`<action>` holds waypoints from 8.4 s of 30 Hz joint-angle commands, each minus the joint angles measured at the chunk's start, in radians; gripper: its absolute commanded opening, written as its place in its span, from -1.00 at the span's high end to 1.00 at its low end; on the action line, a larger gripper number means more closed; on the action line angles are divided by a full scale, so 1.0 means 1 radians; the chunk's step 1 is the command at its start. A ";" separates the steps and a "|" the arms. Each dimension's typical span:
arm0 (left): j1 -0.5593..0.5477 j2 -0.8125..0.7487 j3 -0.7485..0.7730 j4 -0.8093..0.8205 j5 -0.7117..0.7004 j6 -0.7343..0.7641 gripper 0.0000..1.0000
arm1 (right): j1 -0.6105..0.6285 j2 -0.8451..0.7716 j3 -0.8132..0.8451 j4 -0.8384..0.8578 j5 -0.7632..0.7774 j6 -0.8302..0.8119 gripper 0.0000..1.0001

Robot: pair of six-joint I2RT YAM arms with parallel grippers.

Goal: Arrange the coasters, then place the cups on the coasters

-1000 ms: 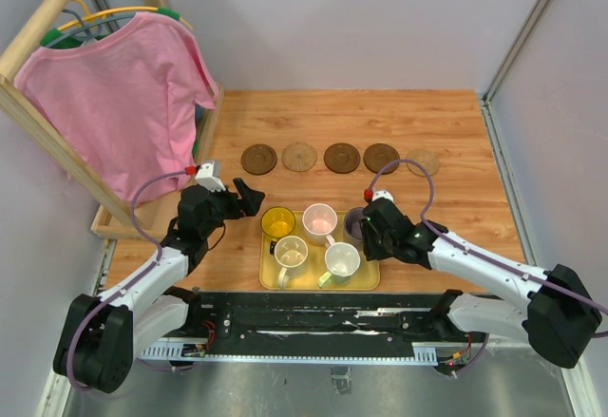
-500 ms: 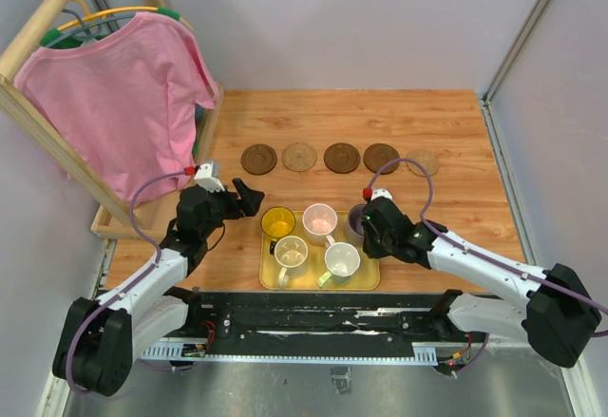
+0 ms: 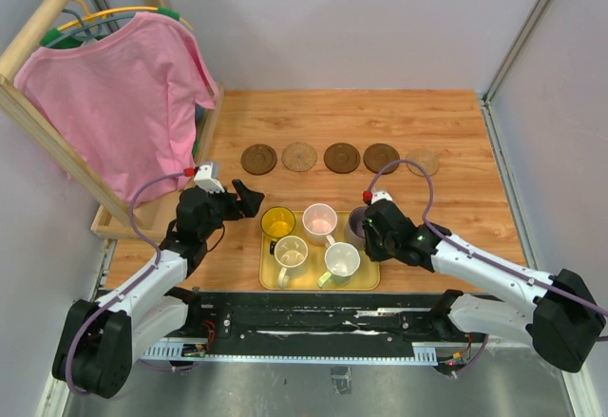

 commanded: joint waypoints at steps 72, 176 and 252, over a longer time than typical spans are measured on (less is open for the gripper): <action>-0.008 -0.017 0.027 0.001 -0.034 -0.019 -0.90 | -0.851 0.619 0.544 0.301 -0.180 -0.482 0.99; -0.812 0.112 0.217 -0.362 -0.038 0.059 0.99 | -0.012 -0.372 -0.037 -0.196 -0.296 -0.006 0.62; -0.935 0.015 0.332 -0.374 -0.537 0.149 -0.65 | 0.183 -0.209 0.107 -0.208 -0.001 0.091 -0.57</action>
